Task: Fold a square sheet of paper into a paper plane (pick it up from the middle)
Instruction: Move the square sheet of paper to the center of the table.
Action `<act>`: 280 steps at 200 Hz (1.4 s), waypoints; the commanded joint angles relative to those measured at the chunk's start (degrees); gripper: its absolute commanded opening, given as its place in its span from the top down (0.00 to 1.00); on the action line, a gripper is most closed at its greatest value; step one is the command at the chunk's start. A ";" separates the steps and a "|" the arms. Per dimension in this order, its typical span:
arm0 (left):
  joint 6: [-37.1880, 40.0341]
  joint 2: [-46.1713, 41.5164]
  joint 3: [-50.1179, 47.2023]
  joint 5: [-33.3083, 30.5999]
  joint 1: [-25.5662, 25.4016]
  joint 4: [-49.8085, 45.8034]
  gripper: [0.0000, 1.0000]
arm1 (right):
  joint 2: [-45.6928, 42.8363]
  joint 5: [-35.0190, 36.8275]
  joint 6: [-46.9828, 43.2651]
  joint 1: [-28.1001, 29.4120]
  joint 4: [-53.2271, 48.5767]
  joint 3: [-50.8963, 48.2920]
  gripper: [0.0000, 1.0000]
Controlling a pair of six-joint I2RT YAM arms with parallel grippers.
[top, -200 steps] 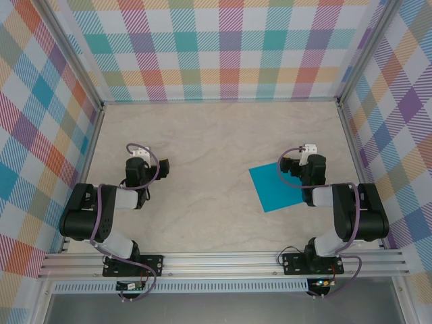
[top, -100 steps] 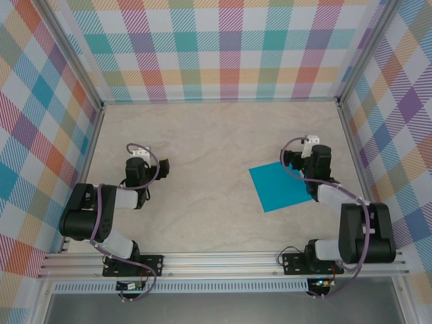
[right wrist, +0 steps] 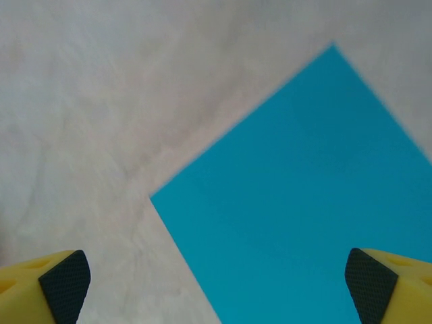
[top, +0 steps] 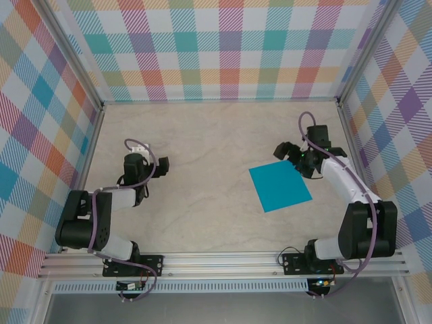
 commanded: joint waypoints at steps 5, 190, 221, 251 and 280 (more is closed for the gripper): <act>0.82 -6.30 2.04 3.70 0.84 -7.39 0.00 | -0.32 -0.94 1.99 2.35 -9.70 -2.40 0.00; -35.97 -40.74 0.84 15.99 0.93 -49.30 0.00 | 12.52 -7.67 16.06 15.58 8.53 -13.52 0.08; -39.37 -40.08 -0.57 21.33 0.41 -46.96 0.00 | 11.97 -10.47 20.94 20.69 11.86 -13.96 0.10; -40.57 -39.42 -0.53 21.60 -3.02 -46.74 0.00 | 17.50 -10.57 15.80 25.81 8.12 -6.09 0.11; -42.26 -35.06 -0.88 19.35 -8.13 -43.70 0.00 | 23.54 -12.54 15.83 28.95 11.42 -1.26 0.13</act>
